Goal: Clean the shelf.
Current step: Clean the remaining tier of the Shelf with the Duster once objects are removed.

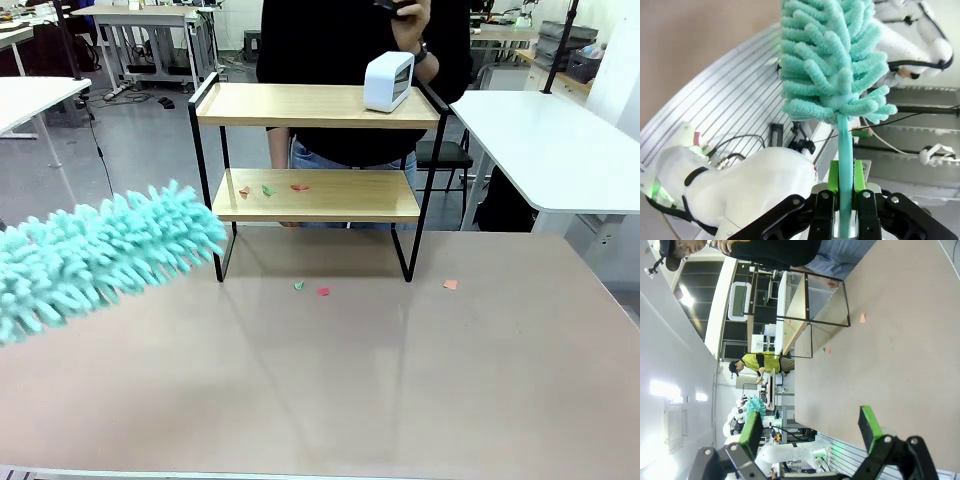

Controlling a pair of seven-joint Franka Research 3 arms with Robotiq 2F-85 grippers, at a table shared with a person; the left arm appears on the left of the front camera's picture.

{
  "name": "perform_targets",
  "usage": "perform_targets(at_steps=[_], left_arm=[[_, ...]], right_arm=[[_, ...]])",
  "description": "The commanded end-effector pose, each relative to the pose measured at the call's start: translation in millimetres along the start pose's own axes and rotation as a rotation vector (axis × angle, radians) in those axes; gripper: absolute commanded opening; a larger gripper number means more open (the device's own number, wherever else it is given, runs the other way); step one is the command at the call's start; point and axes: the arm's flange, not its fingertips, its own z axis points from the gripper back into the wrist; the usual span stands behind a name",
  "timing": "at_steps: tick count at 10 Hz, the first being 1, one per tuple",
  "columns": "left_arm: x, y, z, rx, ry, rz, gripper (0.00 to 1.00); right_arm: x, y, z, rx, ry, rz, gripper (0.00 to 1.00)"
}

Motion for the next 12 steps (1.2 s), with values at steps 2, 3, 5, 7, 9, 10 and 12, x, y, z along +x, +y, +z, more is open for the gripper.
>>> perform_targets(at_steps=[2,3,5,7,9,10,12], left_arm=[[7,17,-148,0.104,-0.236,0.039,0.13],[18,18,-166,0.107,-0.331,0.082,0.13],[36,26,-188,0.116,-0.364,0.147,0.13],[34,28,-192,0.11,-0.144,0.155,0.13],[92,-47,-41,0.133,-0.324,0.145,0.13],[92,-47,-41,0.133,-0.324,0.145,0.13],[99,-46,-50,0.141,-0.293,0.155,0.13]], right_arm=[[2,1,0,0.021,-0.011,0.028,1.0],[2,1,0,0.021,-0.011,0.028,1.0],[2,1,0,0.021,-0.011,0.028,1.0],[2,1,0,0.021,-0.011,0.028,1.0],[2,1,0,0.021,-0.011,0.028,1.0],[2,1,0,0.021,-0.011,0.028,1.0],[2,1,0,0.021,-0.011,0.028,1.0]])
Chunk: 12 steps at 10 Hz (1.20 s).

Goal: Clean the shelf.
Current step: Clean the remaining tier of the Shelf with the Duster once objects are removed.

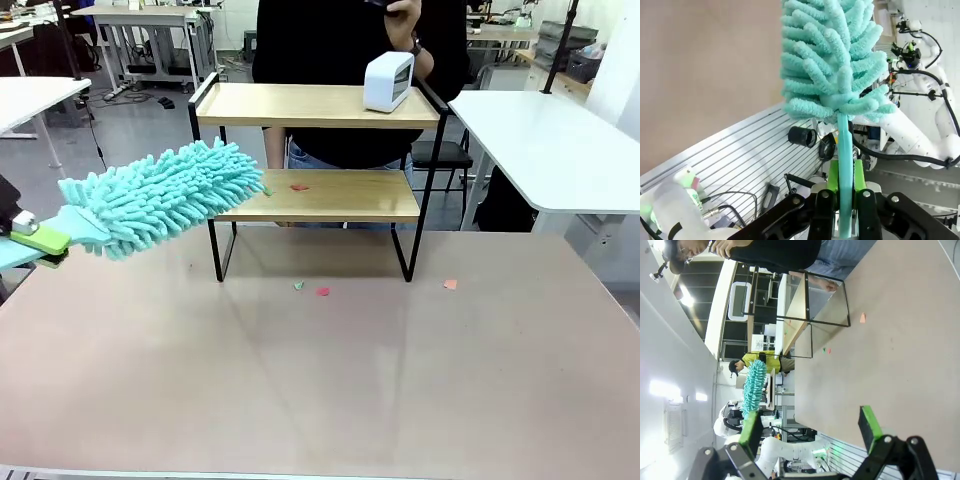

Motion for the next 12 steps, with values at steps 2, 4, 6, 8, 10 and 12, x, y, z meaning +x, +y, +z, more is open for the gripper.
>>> perform_targets(at_steps=[2,4,6,8,10,12], left_arm=[[18,0,-36,0.123,0.06,0.008,0.13],[27,-1,-55,0.122,0.016,0.029,0.13],[33,0,-72,0.112,-0.096,0.035,0.13],[33,4,-92,0.109,-0.141,0.01,0.13],[41,6,-109,0.133,-0.152,0.015,0.13],[47,8,-121,0.148,-0.203,0.015,0.13]], right_arm=[[2,1,0,0.021,-0.011,0.027,1.0],[2,1,0,0.021,-0.011,0.027,1.0],[2,1,0,0.021,-0.011,0.027,1.0],[2,1,0,0.021,-0.011,0.027,1.0],[2,1,0,0.021,-0.011,0.027,1.0],[2,1,0,0.021,-0.011,0.027,1.0]])
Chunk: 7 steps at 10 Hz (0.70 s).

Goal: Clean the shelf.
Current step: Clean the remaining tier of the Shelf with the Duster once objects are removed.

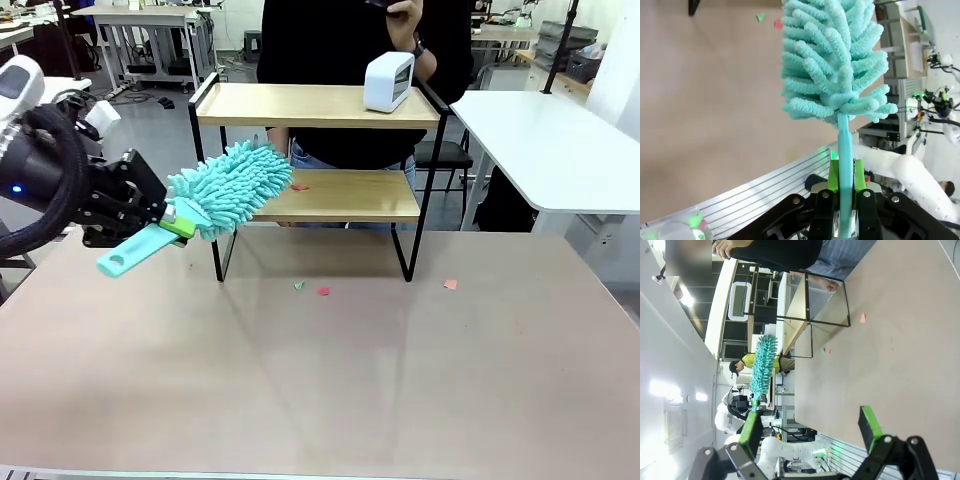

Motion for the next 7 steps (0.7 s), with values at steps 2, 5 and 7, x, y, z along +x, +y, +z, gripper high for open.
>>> perform_targets(at_steps=[2,5,7], left_arm=[[-21,20,-36,0.029,-0.099,0.02,0.13],[-12,27,-53,0.075,-0.171,0.021,0.13],[2,27,-55,0.101,-0.16,0.003,0.13]], right_arm=[[2,1,-1,0.02,-0.012,0.027,1.0],[2,1,-1,0.02,-0.012,0.027,1.0],[2,1,-1,0.02,-0.012,0.027,1.0]])
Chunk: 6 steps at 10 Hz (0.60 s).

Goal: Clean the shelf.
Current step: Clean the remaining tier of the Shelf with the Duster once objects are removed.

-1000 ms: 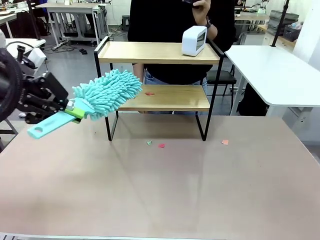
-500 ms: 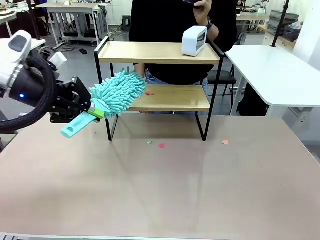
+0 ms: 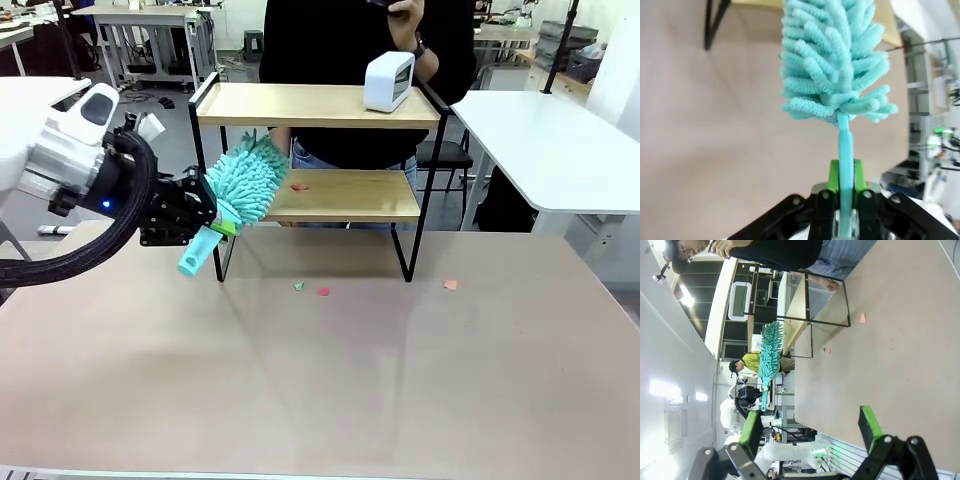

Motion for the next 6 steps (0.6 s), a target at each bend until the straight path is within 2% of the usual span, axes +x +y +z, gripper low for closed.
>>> perform_targets(at_steps=[1,2,3,6], left_arm=[[-27,24,2,-0.007,0.009,0.013,0.13],[-26,25,-1,-0.002,0.0,0.008,0.13],[-33,29,-2,0.0,-0.057,0.021,0.13],[-24,30,-3,-0.032,-0.102,0.002,0.13]], right_arm=[[2,1,-1,0.021,-0.012,0.027,1.0],[2,1,-1,0.021,-0.012,0.027,1.0],[2,1,-1,0.021,-0.012,0.027,1.0],[2,1,-1,0.021,-0.012,0.027,1.0]])
